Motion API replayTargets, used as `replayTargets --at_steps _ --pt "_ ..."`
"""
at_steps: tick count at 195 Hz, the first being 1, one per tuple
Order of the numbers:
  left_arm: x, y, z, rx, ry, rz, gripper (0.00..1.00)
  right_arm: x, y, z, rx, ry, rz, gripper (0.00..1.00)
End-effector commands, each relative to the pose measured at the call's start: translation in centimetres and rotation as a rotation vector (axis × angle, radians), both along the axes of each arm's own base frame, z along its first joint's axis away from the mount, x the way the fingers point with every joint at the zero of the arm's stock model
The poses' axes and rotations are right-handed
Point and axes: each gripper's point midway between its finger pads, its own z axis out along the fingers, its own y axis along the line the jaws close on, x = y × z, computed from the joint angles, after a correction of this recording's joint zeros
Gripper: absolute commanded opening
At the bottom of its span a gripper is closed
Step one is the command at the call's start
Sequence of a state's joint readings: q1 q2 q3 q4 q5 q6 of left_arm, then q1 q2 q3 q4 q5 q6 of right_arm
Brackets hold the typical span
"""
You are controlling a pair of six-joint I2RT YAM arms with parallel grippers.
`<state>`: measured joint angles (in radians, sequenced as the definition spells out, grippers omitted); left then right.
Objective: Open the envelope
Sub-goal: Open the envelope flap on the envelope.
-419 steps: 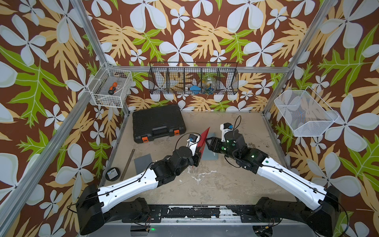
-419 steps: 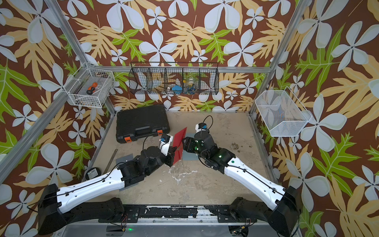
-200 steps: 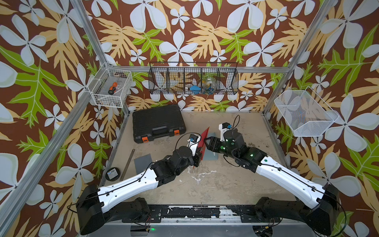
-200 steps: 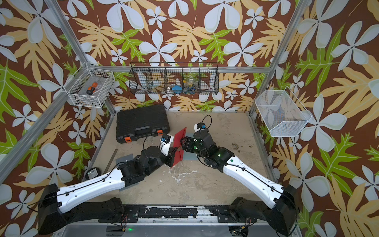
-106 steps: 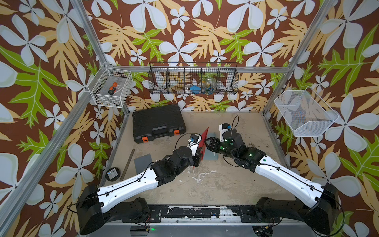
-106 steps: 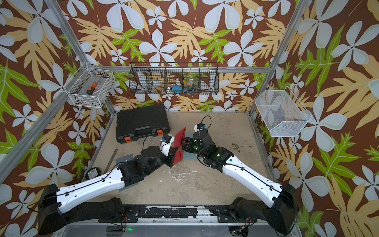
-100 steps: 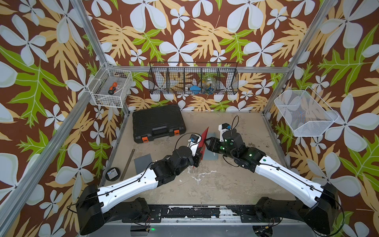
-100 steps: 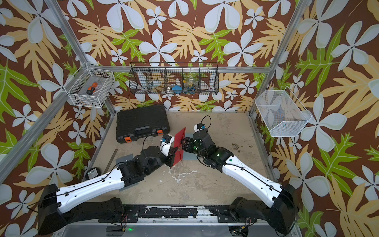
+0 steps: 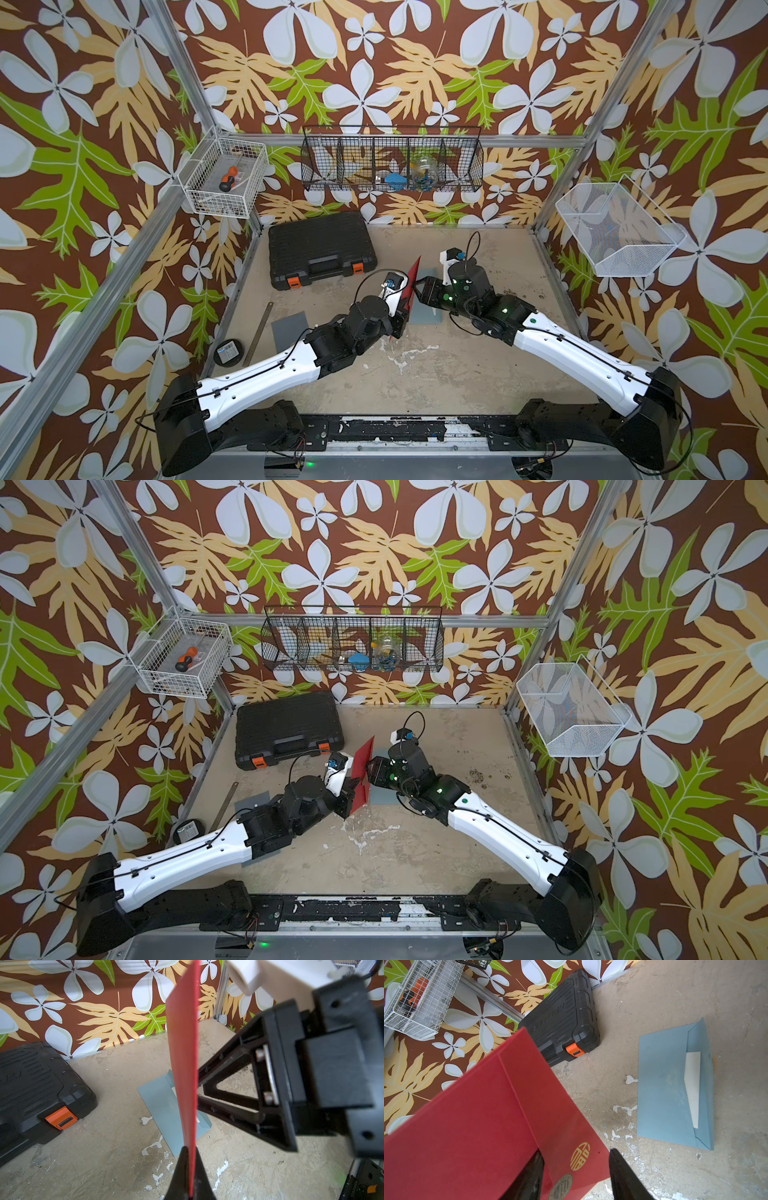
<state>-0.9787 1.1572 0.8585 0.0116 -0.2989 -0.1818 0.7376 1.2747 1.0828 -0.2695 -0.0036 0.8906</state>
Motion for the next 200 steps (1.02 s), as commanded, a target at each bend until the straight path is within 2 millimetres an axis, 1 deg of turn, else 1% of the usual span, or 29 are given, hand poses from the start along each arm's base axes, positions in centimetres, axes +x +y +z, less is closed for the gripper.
replayTargets --at_steps 1,14,27,37,45,58,80,91,104,151,163,181,192,200 --pt "-0.1 -0.1 0.7 -0.015 -0.013 -0.008 0.00 0.0 0.4 0.6 0.023 -0.005 0.010 0.52" --pt "-0.1 -0.2 0.7 -0.016 -0.013 -0.008 0.00 0.0 0.5 0.6 0.023 -0.006 0.018 0.51" --pt "-0.1 -0.2 0.6 -0.015 -0.010 -0.011 0.00 0.0 0.6 0.4 0.020 -0.002 0.019 0.47" --pt "-0.1 -0.3 0.6 -0.015 -0.009 -0.014 0.00 0.0 0.5 0.4 0.010 -0.003 0.019 0.42" --pt "0.0 -0.4 0.6 -0.014 -0.008 -0.014 0.00 0.1 0.3 0.2 -0.006 -0.002 0.011 0.40" --pt "0.0 -0.4 0.5 -0.012 -0.007 -0.011 0.00 0.3 -0.2 0.0 -0.040 0.000 -0.007 0.32" --pt "0.1 -0.2 0.5 -0.014 -0.008 -0.003 0.00 0.7 -1.0 -0.3 -0.098 0.001 -0.038 0.27" --pt "0.1 -0.2 0.6 -0.015 -0.010 -0.003 0.00 0.7 -1.0 -0.2 -0.102 -0.004 -0.038 0.25" --pt "0.1 -0.2 0.7 -0.017 -0.010 -0.002 0.00 0.6 -0.8 -0.2 -0.092 -0.006 -0.030 0.19" --pt "0.0 -0.4 0.8 -0.027 -0.003 -0.008 0.00 0.4 -0.1 -0.5 -0.079 0.000 -0.005 0.15" --pt "-0.1 -0.4 0.8 -0.035 0.002 -0.010 0.00 0.3 -0.1 -0.6 -0.086 0.001 -0.001 0.08" --pt "-0.2 -0.2 0.8 -0.042 0.003 -0.007 0.00 0.3 -0.3 -0.8 -0.093 0.003 -0.008 0.06" --pt "-0.2 -0.2 0.8 -0.042 0.000 -0.006 0.00 0.2 -0.4 -0.8 -0.094 -0.003 -0.010 0.00" --pt "-0.2 -0.2 0.9 -0.040 -0.001 -0.006 0.00 0.2 -0.6 -0.7 -0.096 -0.012 -0.013 0.00"
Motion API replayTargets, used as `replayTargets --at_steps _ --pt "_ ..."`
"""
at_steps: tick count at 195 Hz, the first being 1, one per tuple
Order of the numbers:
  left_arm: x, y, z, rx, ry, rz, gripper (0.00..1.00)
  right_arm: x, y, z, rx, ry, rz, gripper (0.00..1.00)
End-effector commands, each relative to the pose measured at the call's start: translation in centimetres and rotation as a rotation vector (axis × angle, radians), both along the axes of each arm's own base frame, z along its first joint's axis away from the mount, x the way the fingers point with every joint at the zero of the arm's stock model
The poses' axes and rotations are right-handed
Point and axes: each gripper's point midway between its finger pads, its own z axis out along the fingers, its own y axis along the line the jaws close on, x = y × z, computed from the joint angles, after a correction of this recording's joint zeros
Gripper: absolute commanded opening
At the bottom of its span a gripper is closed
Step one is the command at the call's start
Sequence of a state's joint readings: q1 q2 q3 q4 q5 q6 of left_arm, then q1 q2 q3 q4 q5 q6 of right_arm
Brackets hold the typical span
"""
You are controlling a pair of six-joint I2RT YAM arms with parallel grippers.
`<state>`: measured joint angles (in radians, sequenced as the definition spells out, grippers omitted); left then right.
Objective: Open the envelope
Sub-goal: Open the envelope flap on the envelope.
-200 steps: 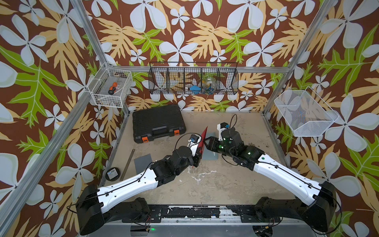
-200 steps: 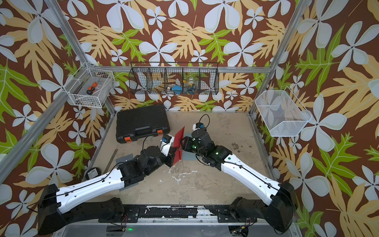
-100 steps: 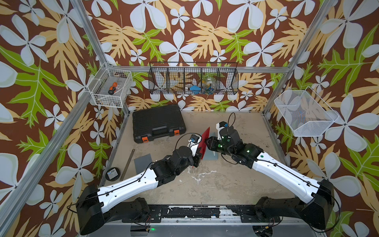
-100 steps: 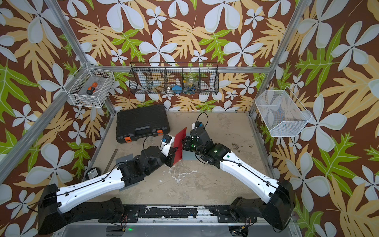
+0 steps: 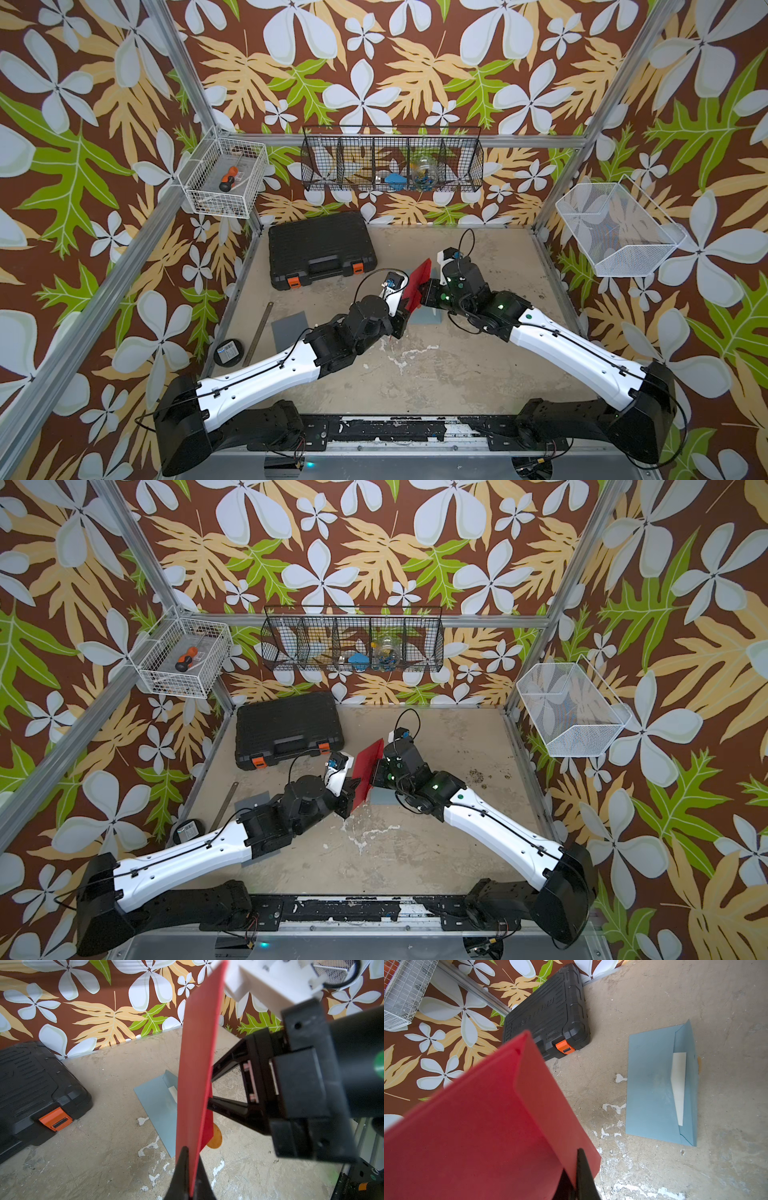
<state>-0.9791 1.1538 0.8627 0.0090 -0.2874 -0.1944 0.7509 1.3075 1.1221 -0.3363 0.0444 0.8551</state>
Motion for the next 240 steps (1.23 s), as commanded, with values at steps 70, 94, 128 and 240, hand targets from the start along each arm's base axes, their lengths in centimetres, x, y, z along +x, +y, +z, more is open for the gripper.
replayTargets --at_steps 70,94,128,240 --pt "-0.9 0.0 0.8 -0.066 -0.004 -0.036 0.00 -1.2 -0.8 0.8 -0.023 -0.190 0.151 0.00" --pt "-1.1 0.1 0.8 -0.048 0.016 -0.046 0.00 -1.1 -2.2 1.3 -0.008 -0.243 0.209 0.03" --pt "-2.1 -0.7 1.8 -0.085 0.016 -0.126 0.00 -2.2 -2.7 1.7 0.020 -0.297 0.384 0.07" --pt "-2.6 0.4 4.6 -0.273 0.053 -0.230 0.00 -4.1 -2.7 2.7 0.028 -0.376 0.530 0.21"
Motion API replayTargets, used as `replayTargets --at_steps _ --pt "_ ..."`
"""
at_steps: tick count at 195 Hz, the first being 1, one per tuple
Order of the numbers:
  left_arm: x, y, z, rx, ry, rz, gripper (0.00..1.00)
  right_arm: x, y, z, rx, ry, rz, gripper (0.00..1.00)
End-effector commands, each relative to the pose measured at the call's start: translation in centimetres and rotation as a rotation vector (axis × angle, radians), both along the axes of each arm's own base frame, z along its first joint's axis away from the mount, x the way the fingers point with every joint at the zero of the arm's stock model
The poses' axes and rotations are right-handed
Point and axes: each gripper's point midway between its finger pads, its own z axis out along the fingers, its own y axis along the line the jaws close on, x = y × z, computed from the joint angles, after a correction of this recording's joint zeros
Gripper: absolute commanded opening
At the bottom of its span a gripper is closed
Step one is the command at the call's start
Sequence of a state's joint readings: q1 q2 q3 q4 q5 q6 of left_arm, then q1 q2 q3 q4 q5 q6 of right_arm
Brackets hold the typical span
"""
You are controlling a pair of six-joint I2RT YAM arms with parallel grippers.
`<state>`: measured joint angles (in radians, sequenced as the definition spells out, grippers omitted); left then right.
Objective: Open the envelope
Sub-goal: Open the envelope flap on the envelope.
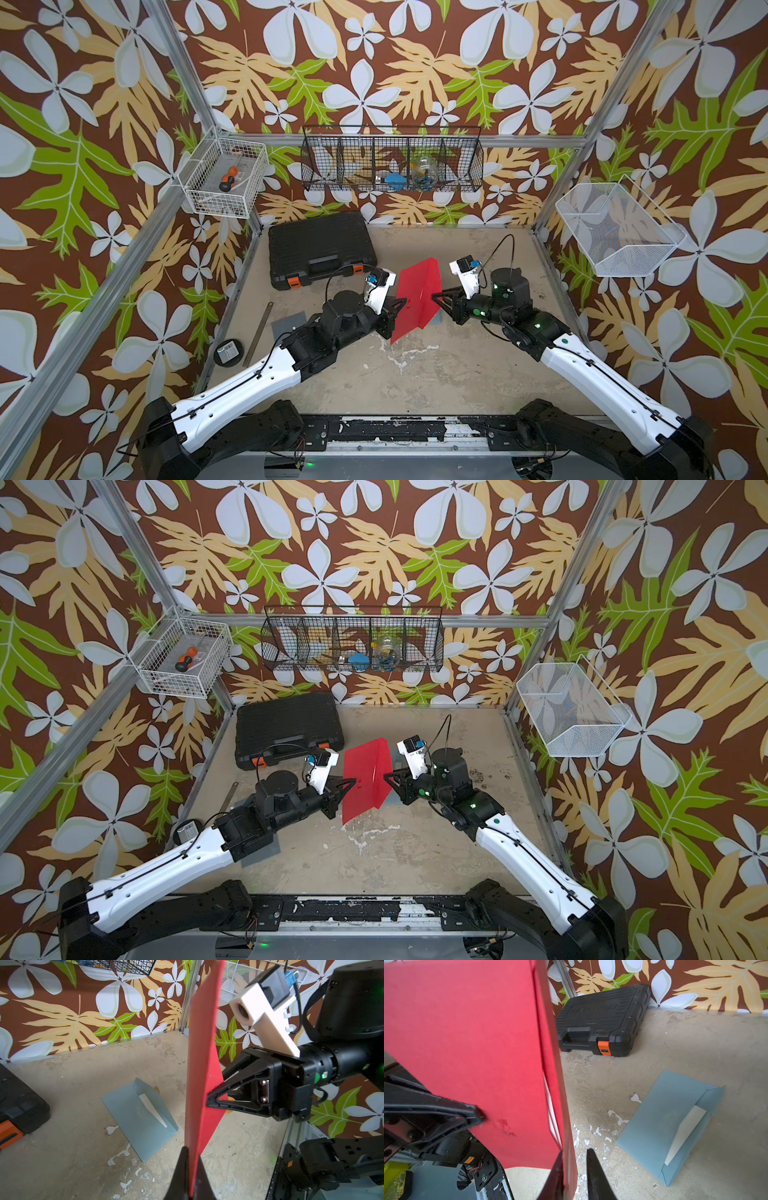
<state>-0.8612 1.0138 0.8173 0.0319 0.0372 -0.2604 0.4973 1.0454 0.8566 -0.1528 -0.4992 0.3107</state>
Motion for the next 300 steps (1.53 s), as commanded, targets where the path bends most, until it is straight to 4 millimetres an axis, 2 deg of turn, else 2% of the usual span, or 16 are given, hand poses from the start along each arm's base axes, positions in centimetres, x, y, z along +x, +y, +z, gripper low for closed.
replayTargets --at_steps 1,16,53,76,112,193,285,300 --pt "-0.6 -0.5 1.5 -0.080 0.001 -0.059 0.00 -0.4 0.6 0.9 0.033 -0.028 0.056 0.21" --pt "-0.7 -0.4 2.1 -0.107 0.002 -0.071 0.00 -0.2 0.1 1.0 0.046 -0.023 0.051 0.21" --pt "-1.5 -0.8 2.9 -0.187 0.024 -0.148 0.00 -1.3 0.1 2.7 0.204 0.001 0.174 0.23" --pt "-2.1 -1.1 3.3 -0.217 0.034 -0.193 0.00 -2.2 0.2 4.1 0.249 -0.017 0.241 0.20" --pt "-1.9 0.0 3.7 -0.307 0.068 -0.218 0.00 -3.2 -0.7 5.9 0.319 -0.038 0.312 0.18" --pt "-3.0 0.2 5.1 -0.384 0.074 -0.291 0.00 -2.5 -1.0 4.9 0.318 0.017 0.294 0.19" --pt "-3.1 0.9 5.5 -0.446 0.105 -0.350 0.00 -5.9 -0.6 8.2 0.411 -0.025 0.490 0.05" --pt "-3.0 1.0 5.5 -0.455 0.111 -0.360 0.00 -5.9 -0.7 8.3 0.411 -0.029 0.489 0.00"
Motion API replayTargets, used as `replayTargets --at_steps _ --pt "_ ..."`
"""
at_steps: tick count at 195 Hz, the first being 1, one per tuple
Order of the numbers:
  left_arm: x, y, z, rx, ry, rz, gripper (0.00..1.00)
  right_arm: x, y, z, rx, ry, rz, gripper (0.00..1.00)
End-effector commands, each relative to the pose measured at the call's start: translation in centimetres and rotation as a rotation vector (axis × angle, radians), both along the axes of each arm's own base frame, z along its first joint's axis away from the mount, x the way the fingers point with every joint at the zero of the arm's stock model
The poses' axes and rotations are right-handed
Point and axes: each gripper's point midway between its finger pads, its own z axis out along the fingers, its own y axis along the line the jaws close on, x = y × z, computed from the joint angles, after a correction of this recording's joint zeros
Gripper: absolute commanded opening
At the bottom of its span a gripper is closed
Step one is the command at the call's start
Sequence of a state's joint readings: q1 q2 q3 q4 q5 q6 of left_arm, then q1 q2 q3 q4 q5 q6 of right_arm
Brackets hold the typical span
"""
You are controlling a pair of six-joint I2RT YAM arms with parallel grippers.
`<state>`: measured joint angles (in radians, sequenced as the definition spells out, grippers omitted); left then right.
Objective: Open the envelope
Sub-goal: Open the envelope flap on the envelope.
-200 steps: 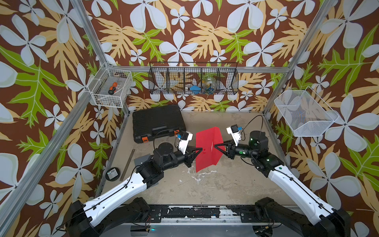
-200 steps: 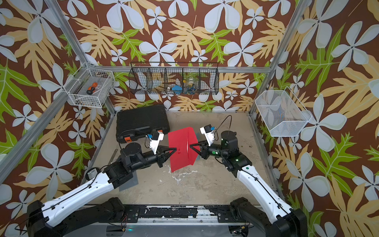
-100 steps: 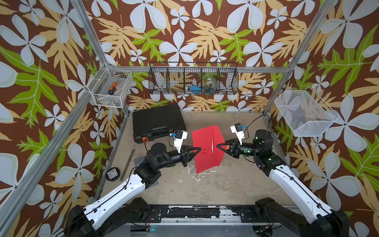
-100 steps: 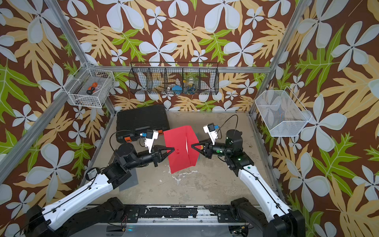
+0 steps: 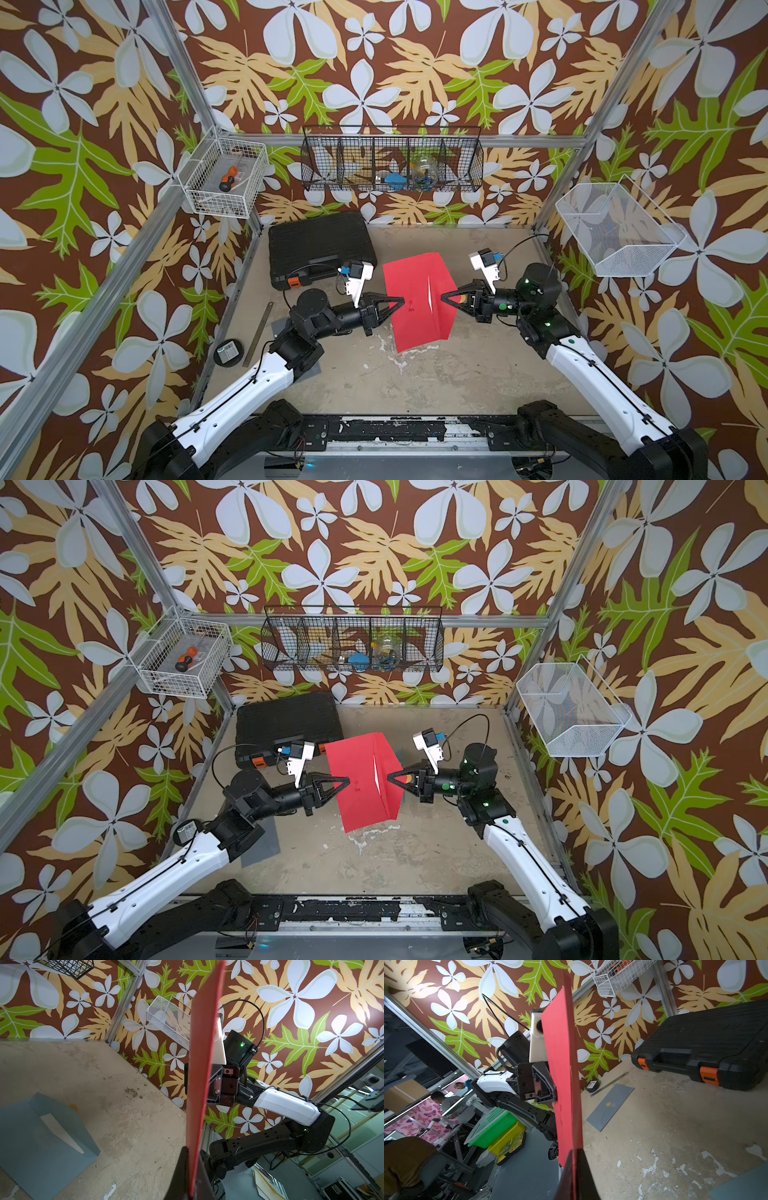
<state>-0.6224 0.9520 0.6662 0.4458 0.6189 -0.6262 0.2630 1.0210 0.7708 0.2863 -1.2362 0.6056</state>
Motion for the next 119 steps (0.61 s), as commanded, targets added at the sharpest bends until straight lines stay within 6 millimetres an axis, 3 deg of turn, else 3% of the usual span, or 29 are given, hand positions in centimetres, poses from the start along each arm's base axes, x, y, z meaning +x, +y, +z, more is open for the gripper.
replayTargets --at_steps 1,67,90,119 --pt "-0.5 0.0 1.0 -0.041 -0.020 -0.046 0.00 -1.1 0.0 1.4 0.027 -0.046 0.052 0.00" --pt "-1.1 0.1 1.8 -0.083 -0.023 -0.147 0.00 0.2 -0.7 1.3 0.022 -0.029 0.005 0.00" --pt "-1.1 0.1 1.9 -0.083 -0.019 -0.156 0.00 0.9 -0.7 0.8 -0.010 -0.021 -0.026 0.18" --pt "-1.2 0.0 2.1 -0.105 -0.012 -0.180 0.00 0.8 -0.6 0.8 0.025 0.005 0.003 0.22"
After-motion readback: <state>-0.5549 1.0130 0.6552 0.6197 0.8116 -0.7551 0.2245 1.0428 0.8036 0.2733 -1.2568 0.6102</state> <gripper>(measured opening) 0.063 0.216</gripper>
